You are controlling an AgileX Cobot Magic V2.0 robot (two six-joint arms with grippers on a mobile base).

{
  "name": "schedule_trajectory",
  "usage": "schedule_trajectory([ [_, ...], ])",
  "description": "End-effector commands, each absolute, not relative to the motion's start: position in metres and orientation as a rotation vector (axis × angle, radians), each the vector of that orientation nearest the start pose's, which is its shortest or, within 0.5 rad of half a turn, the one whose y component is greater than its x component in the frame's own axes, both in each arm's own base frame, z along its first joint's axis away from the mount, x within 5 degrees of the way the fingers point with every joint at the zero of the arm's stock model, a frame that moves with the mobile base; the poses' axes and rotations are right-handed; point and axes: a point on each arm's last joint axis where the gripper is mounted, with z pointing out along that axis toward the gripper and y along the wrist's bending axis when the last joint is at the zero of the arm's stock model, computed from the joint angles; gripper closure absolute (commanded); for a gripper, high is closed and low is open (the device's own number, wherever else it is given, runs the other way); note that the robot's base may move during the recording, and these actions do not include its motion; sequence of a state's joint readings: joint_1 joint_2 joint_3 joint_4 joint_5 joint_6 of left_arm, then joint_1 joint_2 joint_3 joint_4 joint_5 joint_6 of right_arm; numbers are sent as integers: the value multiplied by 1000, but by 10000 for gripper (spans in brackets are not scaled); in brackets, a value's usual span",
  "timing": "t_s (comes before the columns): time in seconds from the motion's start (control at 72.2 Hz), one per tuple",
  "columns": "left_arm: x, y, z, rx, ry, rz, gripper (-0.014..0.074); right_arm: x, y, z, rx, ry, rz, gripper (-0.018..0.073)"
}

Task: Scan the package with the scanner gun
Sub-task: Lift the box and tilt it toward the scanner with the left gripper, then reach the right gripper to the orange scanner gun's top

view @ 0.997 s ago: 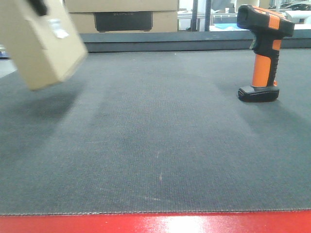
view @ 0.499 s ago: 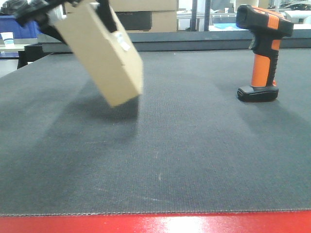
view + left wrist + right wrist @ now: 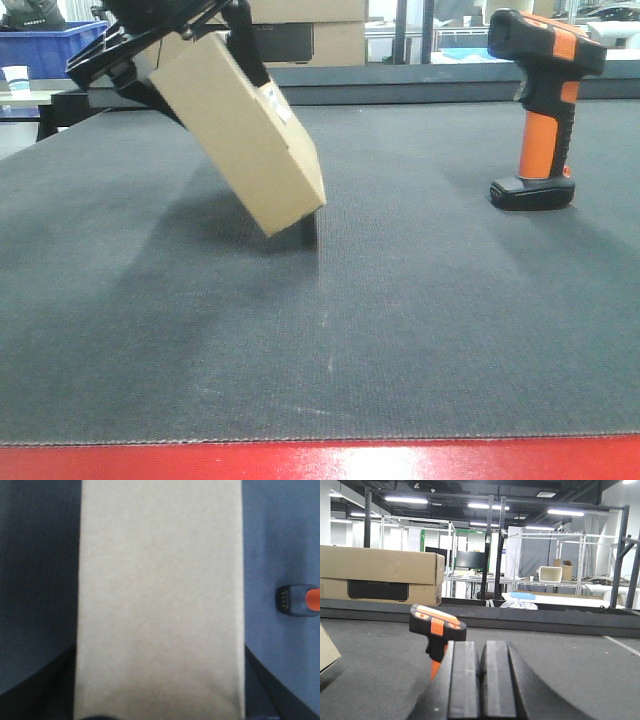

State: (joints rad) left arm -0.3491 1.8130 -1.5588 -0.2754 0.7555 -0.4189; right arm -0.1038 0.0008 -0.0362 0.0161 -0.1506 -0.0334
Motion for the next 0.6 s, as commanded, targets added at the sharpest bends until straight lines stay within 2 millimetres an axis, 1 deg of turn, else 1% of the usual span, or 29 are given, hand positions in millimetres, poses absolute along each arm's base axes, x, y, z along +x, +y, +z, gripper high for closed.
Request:
schedule_trajectory([
  [0.0,381,-159,305,-277,2505,-665,708,46,-5,260,45,1266,-119,727],
  [0.055,381,-160,305,-279,2502,-669,708,43,-5,274,46,1284,-119,727],
  [0.125,381,-160,305,-279,2502,-669,708,45,-5,289,47,1325,-117,727],
  [0.249,381,-160,305,-279,2502,-669,708,57,-6,310,49,1386,-115,727],
  [0.36,381,-160,305,-279,2502,-669,708,81,-9,323,52,1474,-112,727],
  [0.416,381,-160,305,-276,2502,-668,708,98,-10,326,55,1535,-110,727],
  [0.582,381,-160,305,-276,2505,-667,708,139,-15,323,59,1666,-105,727],
])
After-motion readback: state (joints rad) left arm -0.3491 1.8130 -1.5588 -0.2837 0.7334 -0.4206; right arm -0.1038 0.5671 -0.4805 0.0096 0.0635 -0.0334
